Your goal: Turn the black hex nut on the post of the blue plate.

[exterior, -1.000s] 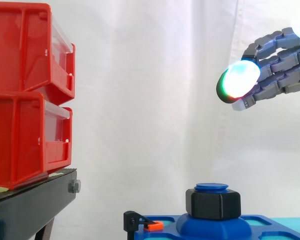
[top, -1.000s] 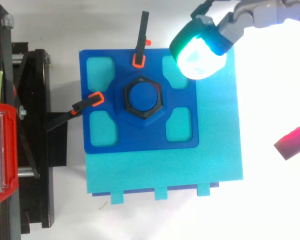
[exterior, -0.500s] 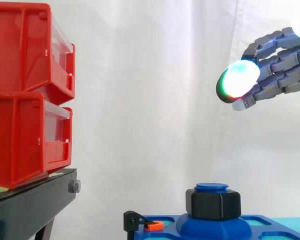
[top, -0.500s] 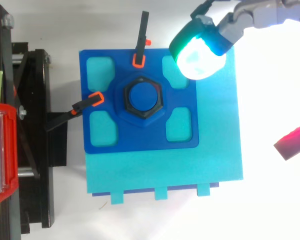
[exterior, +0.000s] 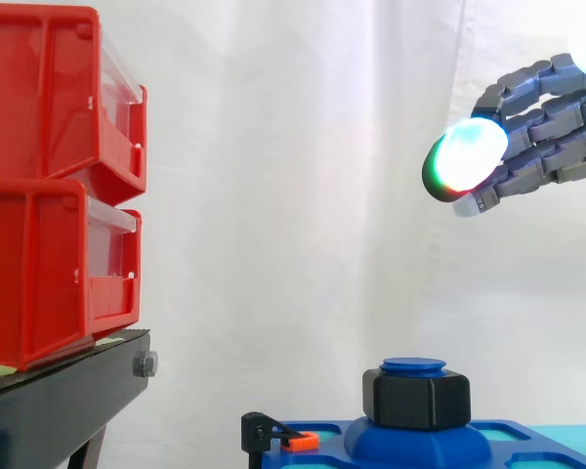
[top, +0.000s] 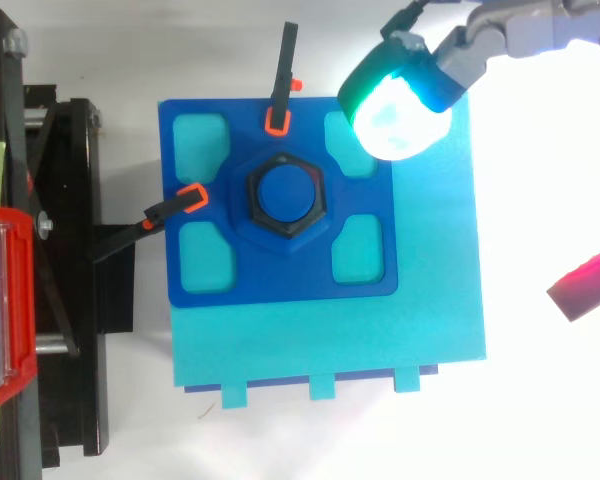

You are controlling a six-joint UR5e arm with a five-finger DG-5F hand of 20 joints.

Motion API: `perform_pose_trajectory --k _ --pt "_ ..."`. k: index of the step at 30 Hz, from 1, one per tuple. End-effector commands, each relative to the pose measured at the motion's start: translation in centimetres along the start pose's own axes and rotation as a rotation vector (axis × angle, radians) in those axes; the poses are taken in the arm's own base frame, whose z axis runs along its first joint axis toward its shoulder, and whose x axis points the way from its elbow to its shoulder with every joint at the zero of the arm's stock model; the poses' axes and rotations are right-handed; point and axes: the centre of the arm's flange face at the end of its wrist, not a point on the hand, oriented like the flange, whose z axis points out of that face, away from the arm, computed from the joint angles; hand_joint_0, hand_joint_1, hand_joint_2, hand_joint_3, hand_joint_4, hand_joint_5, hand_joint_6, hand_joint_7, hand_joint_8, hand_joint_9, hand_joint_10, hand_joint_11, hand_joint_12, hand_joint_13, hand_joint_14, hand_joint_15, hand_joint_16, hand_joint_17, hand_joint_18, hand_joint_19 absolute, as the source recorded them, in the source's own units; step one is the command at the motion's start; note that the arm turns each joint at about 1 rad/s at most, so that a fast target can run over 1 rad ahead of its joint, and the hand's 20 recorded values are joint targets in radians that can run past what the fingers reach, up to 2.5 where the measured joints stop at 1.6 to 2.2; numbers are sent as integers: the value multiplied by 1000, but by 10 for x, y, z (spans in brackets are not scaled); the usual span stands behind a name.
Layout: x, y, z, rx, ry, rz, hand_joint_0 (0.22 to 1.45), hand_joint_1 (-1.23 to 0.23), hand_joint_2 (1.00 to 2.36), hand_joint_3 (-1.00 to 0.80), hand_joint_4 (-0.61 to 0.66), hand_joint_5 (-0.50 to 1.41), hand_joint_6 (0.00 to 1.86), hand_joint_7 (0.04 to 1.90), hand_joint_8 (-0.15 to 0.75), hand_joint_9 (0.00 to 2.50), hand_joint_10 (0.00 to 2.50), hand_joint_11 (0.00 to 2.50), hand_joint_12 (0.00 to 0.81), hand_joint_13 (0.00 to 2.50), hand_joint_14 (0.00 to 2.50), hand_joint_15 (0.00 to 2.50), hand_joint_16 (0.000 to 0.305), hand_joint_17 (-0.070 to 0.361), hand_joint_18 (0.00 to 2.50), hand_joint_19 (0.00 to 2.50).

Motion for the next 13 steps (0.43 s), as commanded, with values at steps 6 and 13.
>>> perform_pose_trajectory --k 6,13 --pt "1 0 0 0 1 0 434 -424 1000 -500 -8 -271 502 700 158 0 0 0 361 0 0 0 58 130 0 36" --pt "0 1 0 -1 0 0 434 -420 1000 -500 -10 -274 502 707 156 0 0 0 360 0 0 0 58 131 0 35"
